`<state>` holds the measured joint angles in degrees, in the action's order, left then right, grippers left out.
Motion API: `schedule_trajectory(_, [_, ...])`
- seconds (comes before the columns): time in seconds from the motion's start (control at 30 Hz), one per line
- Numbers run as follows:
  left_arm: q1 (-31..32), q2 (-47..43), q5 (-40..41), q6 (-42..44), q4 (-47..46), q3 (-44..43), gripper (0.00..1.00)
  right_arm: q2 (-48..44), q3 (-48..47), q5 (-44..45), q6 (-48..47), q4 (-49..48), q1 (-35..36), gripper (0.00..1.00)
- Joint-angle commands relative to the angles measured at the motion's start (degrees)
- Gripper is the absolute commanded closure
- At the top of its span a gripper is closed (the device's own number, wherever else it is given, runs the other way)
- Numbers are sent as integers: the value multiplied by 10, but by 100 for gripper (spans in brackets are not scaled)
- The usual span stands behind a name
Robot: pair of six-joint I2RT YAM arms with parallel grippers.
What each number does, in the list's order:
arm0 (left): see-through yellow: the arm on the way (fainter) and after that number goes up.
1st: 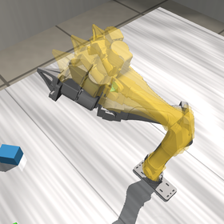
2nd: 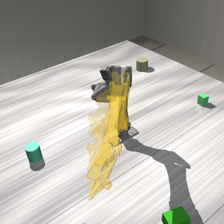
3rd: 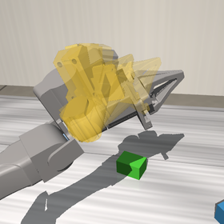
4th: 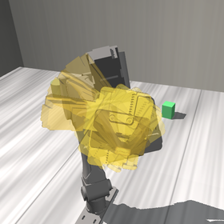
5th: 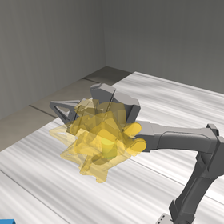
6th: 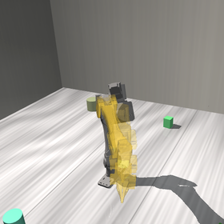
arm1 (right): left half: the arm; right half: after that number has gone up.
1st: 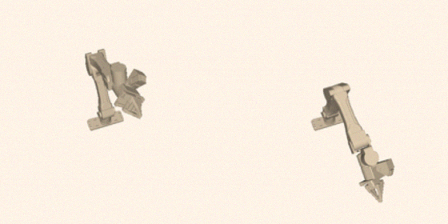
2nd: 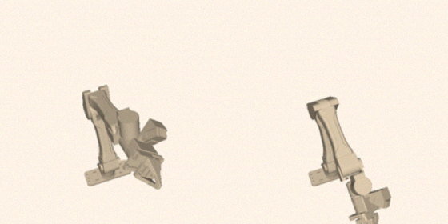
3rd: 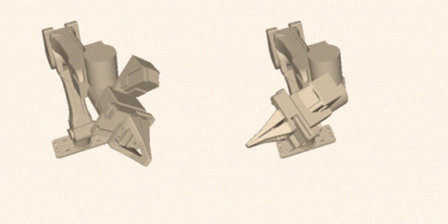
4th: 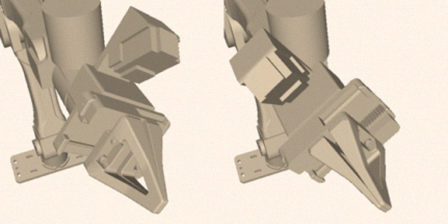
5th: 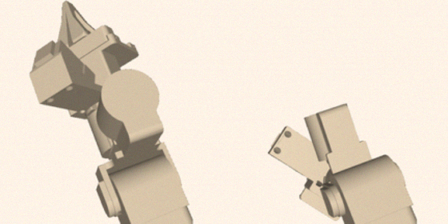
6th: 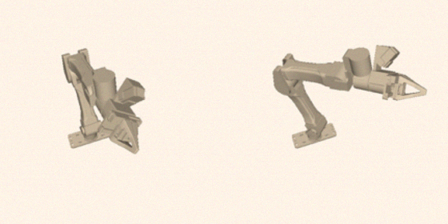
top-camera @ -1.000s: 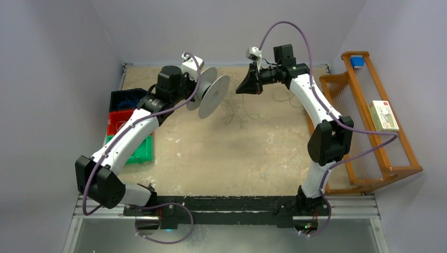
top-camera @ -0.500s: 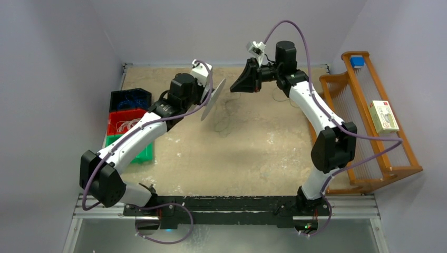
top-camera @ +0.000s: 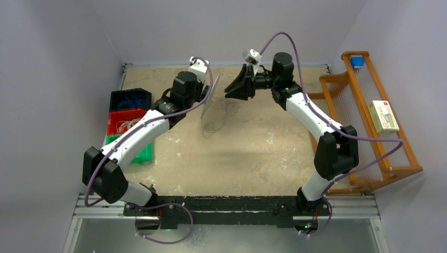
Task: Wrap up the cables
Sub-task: Wrap the cable around the cable reel.
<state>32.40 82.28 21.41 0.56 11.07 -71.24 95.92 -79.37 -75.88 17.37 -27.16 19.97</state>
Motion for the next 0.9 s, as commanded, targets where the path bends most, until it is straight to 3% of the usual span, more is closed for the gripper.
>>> schedule_trajectory(0.0, [2, -7, 7, -43, -33, -73, 100, -18, -27, 169, -378, 286, 41, 61])
schedule_trajectory(0.1, [2, -3, -2, -54, -18, -97, 100, -42, 35, 230, -421, 245, 73, 52])
schedule_trajectory(0.27, [1, 1, -4, -64, -11, -113, 100, -91, 141, 233, -498, 165, 112, 35])
schedule_trajectory(0.37, [0, 1, -6, -69, -11, -113, 100, -103, 164, 243, -537, 157, 129, 33])
schedule_trajectory(0.53, [-7, -1, -20, -78, -13, -111, 100, -96, 192, 263, -523, 106, 146, 31])
schedule_trajectory(0.73, [-23, -4, -36, -99, -10, -113, 100, -54, 188, 293, -514, 99, 165, 36])
schedule_trajectory(0.8, [-30, -5, -38, -107, -10, -114, 100, -42, 187, 272, -525, 111, 167, 42])
schedule_trajectory(0.87, [-37, -7, -38, -116, -10, -115, 100, -31, 186, 260, -533, 123, 172, 56])
